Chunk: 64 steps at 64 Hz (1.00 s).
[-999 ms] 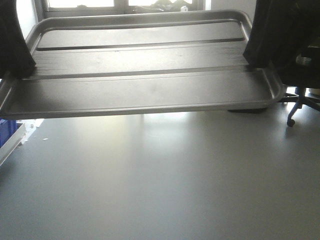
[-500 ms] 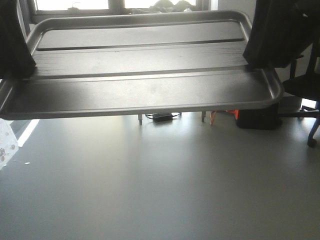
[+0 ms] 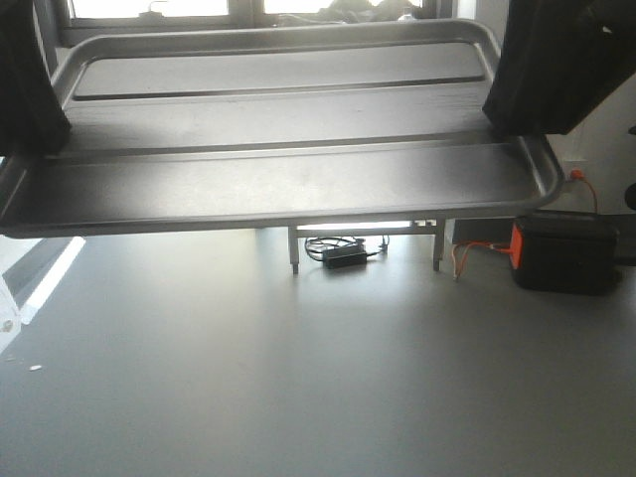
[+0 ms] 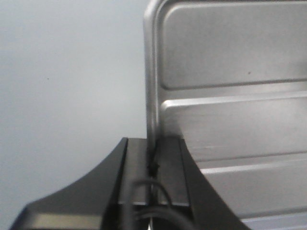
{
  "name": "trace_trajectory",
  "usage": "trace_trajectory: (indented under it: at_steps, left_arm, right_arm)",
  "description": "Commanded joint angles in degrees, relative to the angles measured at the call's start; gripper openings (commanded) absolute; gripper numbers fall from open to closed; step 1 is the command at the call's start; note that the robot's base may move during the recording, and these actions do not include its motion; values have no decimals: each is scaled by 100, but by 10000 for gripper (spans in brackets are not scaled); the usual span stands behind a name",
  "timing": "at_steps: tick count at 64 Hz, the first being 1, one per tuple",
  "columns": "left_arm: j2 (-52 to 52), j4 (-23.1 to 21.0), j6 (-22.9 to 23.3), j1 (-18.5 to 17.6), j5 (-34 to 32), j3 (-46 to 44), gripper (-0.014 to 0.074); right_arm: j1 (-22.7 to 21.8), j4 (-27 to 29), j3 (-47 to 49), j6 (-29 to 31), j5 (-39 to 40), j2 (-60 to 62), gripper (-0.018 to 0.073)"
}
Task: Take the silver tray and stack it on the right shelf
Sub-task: 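Hold the tray level in both grippers while the base drives away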
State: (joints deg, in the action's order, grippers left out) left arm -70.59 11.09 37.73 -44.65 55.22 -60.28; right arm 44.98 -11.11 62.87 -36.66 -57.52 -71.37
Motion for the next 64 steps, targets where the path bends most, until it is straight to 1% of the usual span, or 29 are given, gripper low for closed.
trace_trajectory:
  at_steps: [1, 64]
  left_arm:
    - [126, 100, -133, -65, -158, -165, -93]
    - [126, 117, -133, -65, -158, -165, -93]
  right_arm:
    - [28, -170, 160, 150, 336, 176, 50]
    - [28, -170, 160, 150, 332, 176, 50]
